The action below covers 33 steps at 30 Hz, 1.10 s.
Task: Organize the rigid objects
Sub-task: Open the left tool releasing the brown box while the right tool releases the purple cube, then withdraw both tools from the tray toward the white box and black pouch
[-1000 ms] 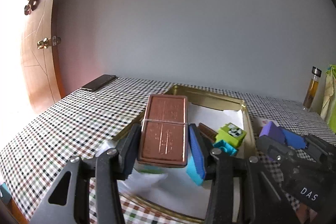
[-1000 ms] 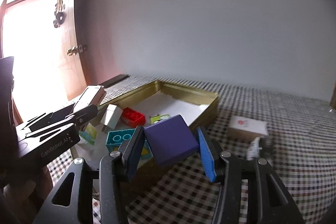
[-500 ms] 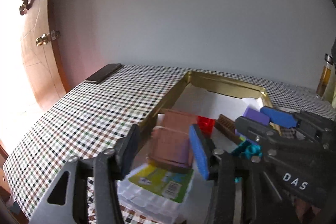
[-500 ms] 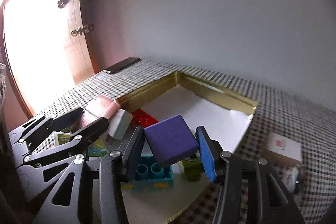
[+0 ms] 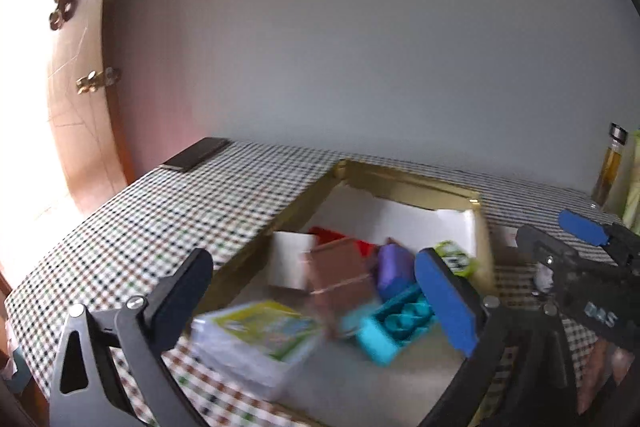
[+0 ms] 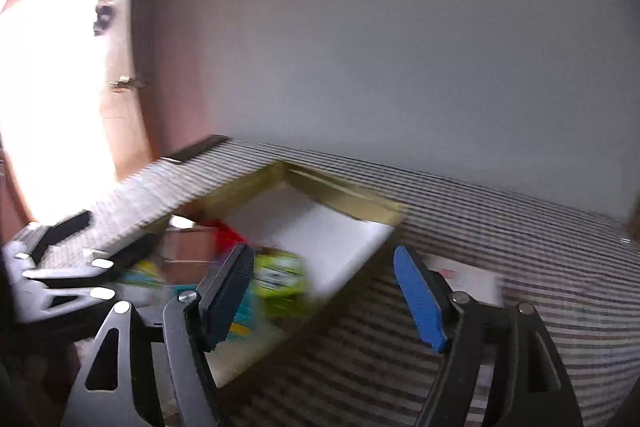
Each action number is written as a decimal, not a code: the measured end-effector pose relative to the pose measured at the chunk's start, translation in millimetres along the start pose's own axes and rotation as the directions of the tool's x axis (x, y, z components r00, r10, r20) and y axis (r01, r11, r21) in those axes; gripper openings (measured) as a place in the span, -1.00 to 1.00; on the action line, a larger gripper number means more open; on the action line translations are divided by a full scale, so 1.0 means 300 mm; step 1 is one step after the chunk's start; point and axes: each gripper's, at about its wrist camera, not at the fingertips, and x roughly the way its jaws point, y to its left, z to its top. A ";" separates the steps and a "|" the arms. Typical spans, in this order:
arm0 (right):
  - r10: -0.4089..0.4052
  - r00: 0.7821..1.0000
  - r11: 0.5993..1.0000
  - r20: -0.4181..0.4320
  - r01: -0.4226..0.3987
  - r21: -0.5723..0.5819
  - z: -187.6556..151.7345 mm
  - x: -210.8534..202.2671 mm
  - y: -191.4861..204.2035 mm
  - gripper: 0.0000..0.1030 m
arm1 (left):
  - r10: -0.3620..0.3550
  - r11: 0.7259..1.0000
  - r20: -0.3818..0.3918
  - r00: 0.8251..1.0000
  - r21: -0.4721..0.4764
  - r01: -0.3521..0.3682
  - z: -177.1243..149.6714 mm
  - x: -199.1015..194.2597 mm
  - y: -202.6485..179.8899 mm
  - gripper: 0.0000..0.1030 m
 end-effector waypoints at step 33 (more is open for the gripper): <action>-0.162 0.959 0.937 -0.232 0.223 0.267 -0.115 0.103 -0.509 -0.11 | -0.238 0.937 -0.197 0.951 0.211 0.278 0.016 0.092 -0.567 0.99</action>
